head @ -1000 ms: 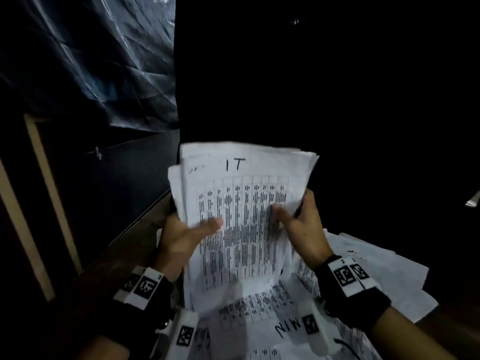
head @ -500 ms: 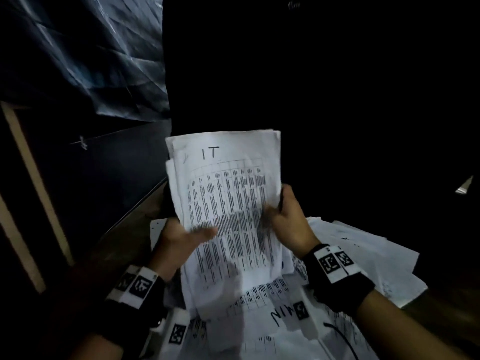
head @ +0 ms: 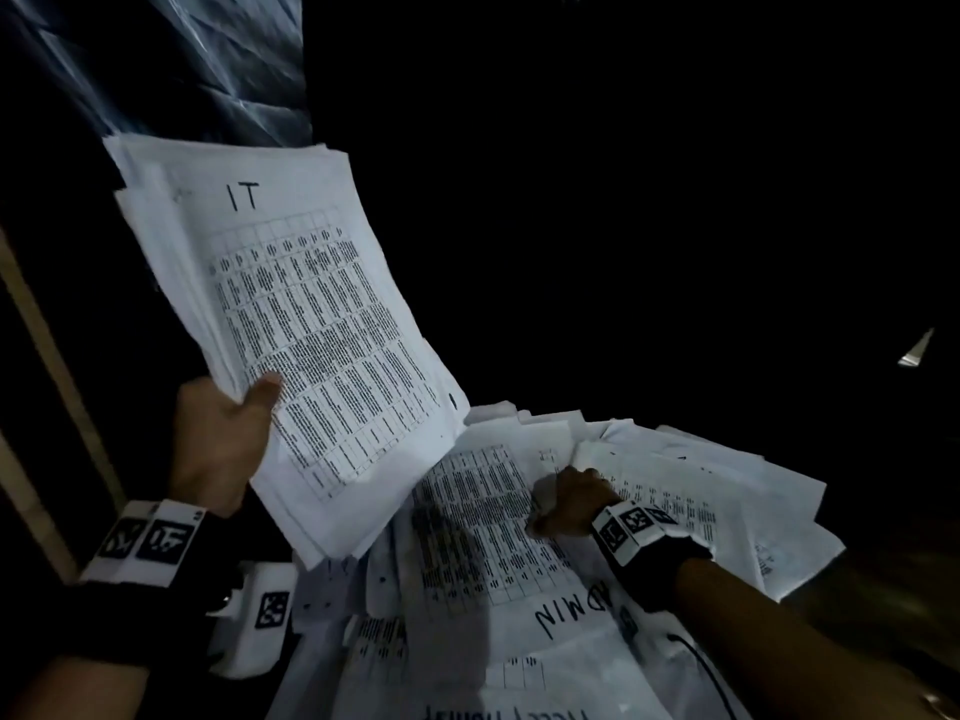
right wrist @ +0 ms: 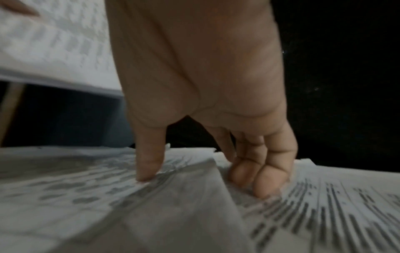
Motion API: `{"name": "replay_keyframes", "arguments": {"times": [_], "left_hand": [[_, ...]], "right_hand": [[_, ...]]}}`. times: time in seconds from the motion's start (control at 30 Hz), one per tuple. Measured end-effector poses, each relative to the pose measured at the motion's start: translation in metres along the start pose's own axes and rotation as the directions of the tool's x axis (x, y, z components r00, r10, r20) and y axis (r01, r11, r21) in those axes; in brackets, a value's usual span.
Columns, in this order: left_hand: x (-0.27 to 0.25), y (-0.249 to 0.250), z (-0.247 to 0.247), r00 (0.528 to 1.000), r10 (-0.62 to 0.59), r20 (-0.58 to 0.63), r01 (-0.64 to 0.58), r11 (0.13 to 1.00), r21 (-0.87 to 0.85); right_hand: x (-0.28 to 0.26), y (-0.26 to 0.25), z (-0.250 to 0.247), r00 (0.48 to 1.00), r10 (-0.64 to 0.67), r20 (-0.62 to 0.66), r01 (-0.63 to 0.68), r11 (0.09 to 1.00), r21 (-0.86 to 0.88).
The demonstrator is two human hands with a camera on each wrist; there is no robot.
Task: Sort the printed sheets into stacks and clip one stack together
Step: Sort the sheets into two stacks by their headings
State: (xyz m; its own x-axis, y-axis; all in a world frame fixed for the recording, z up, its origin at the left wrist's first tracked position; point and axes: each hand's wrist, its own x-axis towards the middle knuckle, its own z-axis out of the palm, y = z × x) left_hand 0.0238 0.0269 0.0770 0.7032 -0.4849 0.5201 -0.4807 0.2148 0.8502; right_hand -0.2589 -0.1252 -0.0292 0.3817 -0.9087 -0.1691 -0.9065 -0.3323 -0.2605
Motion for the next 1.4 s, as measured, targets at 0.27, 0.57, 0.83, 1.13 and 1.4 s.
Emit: {"name": "replay_keyframes", "arguments": {"times": [0.27, 0.57, 0.83, 1.13, 1.4], "left_hand": [[-0.007, -0.005, 0.001, 0.999, -0.022, -0.030, 0.021, 1.000, -0.016], [-0.011, -0.007, 0.011, 0.993, -0.114, 0.011, 0.114, 0.993, -0.039], [-0.021, -0.017, 0.021, 0.976, -0.201, 0.081, 0.206, 0.977, -0.056], [-0.007, -0.057, 0.013, 0.969, -0.244, 0.032, 0.243, 0.970, 0.022], [-0.011, -0.060, 0.003, 0.958, -0.277, 0.068, 0.268, 0.956, 0.122]], "right_hand": [[-0.017, 0.032, -0.034, 0.953, 0.192, -0.234, -0.104, 0.934, 0.343], [-0.057, 0.120, -0.041, 0.847, 0.507, -0.158, -0.487, 0.860, 0.151], [-0.071, 0.113, -0.061, 0.838, 0.394, -0.377, -0.341, 0.918, 0.201], [-0.115, 0.039, -0.196, 0.617, 0.004, -0.787, -0.032, 0.999, -0.020], [-0.108, -0.021, -0.229, 0.818, 0.138, -0.559, 0.294, 0.735, 0.611]]}}
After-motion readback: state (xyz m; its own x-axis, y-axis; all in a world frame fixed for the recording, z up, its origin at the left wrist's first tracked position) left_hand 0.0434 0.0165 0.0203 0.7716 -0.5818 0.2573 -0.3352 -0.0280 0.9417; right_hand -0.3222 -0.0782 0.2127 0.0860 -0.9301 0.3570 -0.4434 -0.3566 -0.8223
